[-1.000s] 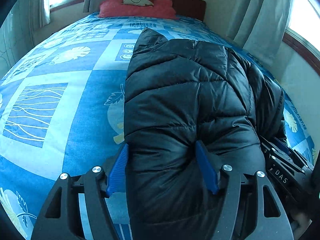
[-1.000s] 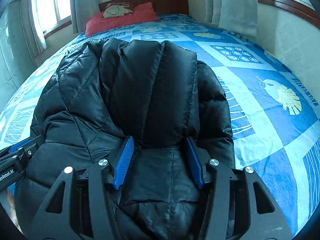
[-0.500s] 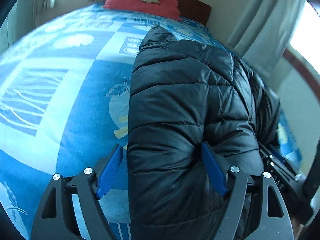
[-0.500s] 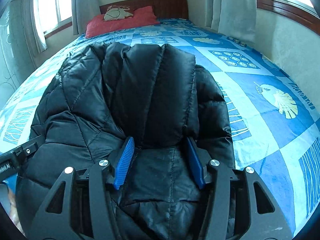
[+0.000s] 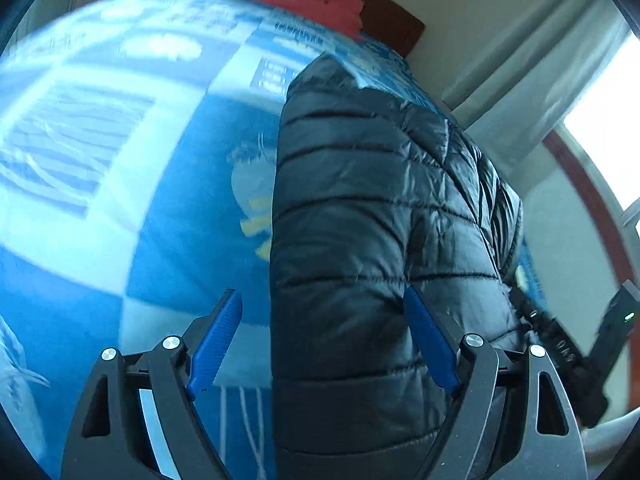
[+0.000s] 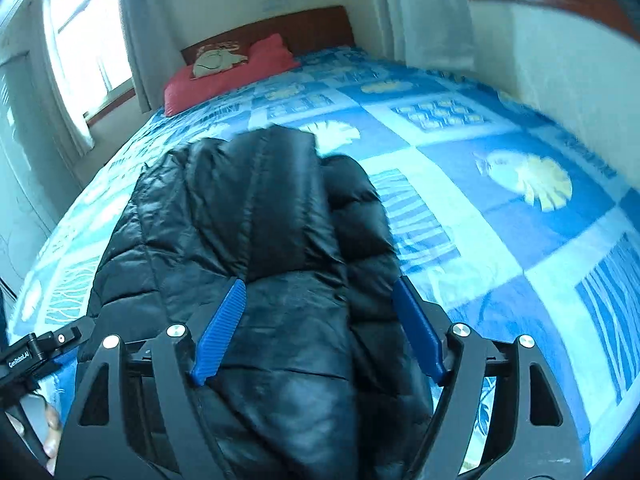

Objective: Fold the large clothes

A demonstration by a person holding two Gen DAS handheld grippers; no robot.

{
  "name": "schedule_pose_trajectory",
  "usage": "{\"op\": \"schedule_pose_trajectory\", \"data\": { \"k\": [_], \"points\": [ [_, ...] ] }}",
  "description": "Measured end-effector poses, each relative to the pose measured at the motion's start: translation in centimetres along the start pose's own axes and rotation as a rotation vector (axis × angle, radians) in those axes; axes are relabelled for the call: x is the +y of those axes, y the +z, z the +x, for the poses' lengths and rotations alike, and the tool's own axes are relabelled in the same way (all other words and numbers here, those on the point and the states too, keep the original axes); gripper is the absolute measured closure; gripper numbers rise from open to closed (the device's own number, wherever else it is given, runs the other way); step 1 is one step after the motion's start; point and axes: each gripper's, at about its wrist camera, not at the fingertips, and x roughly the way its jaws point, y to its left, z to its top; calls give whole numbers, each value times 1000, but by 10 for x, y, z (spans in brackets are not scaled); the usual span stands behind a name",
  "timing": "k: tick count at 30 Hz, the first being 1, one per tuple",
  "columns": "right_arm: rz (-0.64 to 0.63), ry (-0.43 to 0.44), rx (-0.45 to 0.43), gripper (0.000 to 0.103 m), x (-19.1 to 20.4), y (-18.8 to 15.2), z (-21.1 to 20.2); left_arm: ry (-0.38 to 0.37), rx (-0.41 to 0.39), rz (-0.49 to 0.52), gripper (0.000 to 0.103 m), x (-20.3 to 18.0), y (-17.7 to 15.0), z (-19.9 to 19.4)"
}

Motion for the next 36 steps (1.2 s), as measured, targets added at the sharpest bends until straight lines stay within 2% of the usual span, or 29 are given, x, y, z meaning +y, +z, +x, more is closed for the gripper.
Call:
{"op": "schedule_pose_trajectory", "data": {
  "k": [5, 8, 13, 16, 19, 24, 26, 30, 36],
  "points": [
    [178, 145, 124, 5, -37, -8, 30, -132, 67, -133, 17, 15, -6, 16],
    [231, 209, 161, 3, -46, -12, 43, -212, 121, -194, 15, 23, -8, 31],
    [244, 284, 218, 4, -49, -13, 56, -248, 144, -142, 16, 12, -10, 43],
    [225, 322, 236, 7, -45, -11, 60, -243, 158, -126, 16, 3, -9, 47],
    [231, 385, 235, 18, -40, -11, 63, -251, 163, -123, 16, 3, -10, 45],
    [233, 398, 230, 24, -28, -10, 68, -263, 162, -141, 18, 4, -1, 47],
    [250, 440, 225, 28, -23, -9, 72, -260, 159, -140, 18, 6, 4, 46],
    [259, 497, 236, 30, -6, -9, 87, -227, 132, -129, 18, 23, 8, 31],
    [232, 579, 263, 32, 43, -2, 112, -179, 88, -156, 18, 58, 28, 13]
  ]
}}
